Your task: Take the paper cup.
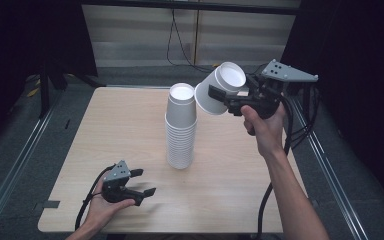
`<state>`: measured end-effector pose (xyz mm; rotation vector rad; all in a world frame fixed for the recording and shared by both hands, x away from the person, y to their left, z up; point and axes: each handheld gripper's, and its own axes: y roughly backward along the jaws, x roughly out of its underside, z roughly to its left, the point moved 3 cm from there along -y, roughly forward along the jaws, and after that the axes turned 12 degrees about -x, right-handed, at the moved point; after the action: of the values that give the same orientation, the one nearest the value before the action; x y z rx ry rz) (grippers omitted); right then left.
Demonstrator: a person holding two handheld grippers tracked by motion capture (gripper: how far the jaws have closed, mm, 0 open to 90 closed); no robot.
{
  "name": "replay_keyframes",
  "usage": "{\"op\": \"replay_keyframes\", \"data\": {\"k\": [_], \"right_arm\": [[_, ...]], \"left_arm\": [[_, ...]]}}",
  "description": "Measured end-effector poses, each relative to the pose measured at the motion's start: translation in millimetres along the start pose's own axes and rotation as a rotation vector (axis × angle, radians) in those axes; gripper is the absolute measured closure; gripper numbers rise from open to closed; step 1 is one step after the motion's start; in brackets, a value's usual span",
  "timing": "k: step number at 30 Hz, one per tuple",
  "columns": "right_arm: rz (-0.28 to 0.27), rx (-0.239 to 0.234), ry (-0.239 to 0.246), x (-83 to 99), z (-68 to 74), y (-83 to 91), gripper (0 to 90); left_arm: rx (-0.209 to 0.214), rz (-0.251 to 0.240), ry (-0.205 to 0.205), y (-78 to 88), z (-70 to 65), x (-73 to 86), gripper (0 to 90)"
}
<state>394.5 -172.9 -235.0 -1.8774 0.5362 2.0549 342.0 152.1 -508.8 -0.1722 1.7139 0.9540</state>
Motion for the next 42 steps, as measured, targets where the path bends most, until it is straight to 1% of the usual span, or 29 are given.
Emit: {"op": "replay_keyframes", "data": {"k": [2, 3, 9, 13, 15, 17, 19, 20, 23, 26, 28, 32, 33, 35, 38, 39, 42], "right_arm": [[0.011, 0.006, -0.001, 5.1, 0.3, 2.1, 20.2], [0.014, 0.008, -0.001, 7.8, 0.4, 3.2, 20.2], [0.034, 0.009, -0.016, 23.1, 1.6, 8.9, 20.3], [0.056, 0.008, -0.026, 34.5, 3.2, 12.7, 20.2], [0.068, 0.022, -0.033, 41.2, 3.3, 14.3, 20.2], [0.079, 0.021, -0.04, 48.0, 3.5, 15.0, 20.1], [0.087, 0.02, -0.05, 55.3, 3.9, 15.4, 20.2], [0.091, 0.02, -0.054, 59.5, 4.3, 15.4, 20.2], [0.103, 0.006, -0.068, 71.9, 5.9, 13.8, 20.1], [0.113, -0.01, -0.084, 83.4, 8.0, 11.4, 20.1], [0.129, -0.012, -0.081, 90.5, 9.9, 9.9, 20.1], [0.149, -0.029, -0.099, 106.7, 11.1, 6.2, 20.1], [0.16, -0.026, -0.106, 110.9, 11.2, 5.7, 20.1], [0.168, -0.028, -0.116, 117.6, 11.4, 4.9, 20.1], [0.16, -0.025, -0.122, 127.2, 12.3, 6.1, 20.1], [0.16, -0.024, -0.126, 130.3, 12.5, 7.1, 20.2], [0.174, -0.021, -0.135, 138.6, 13.2, 8.5, 20.2]], "left_arm": [[0.006, -0.017, 0.009, 1.2, -1.2, -1.2, 17.2], [0.008, -0.018, 0.002, 1.6, -1.2, -1.8, 17.7], [0.008, -0.045, 0.002, 1.5, -2.1, -4.0, 18.2], [0.014, -0.045, 0.007, 1.3, -3.3, -4.1, 18.0], [0.007, -0.04, 0.0, 1.0, -4.9, -3.5, 18.1], [0.013, -0.047, 0.0, 1.1, -6.7, -4.1, 18.1], [0.015, -0.057, -0.001, 1.8, -6.8, -5.8, 18.1], [0.02, -0.057, 0.006, 2.1, -7.2, -6.5, 18.1], [0.031, -0.072, 0.01, 1.9, -8.8, -9.0, 18.6], [0.042, -0.086, 0.01, 0.9, -10.6, -13.7, 18.6], [0.045, -0.095, 0.001, -0.1, -12.4, -17.2, 18.6], [0.055, -0.09, -0.009, -3.0, -15.3, -21.2, 18.6], [0.056, -0.077, -0.026, -4.5, -17.1, -22.9, 18.6], [0.064, -0.078, -0.034, -6.7, -20.8, -24.0, 18.6], [0.083, -0.058, -0.056, -9.1, -26.1, -24.6, 18.4], [0.085, -0.059, -0.062, -9.8, -27.4, -25.4, 18.1], [0.098, -0.06, -0.054, -12.1, -29.5, -29.3, 18.0]]}}
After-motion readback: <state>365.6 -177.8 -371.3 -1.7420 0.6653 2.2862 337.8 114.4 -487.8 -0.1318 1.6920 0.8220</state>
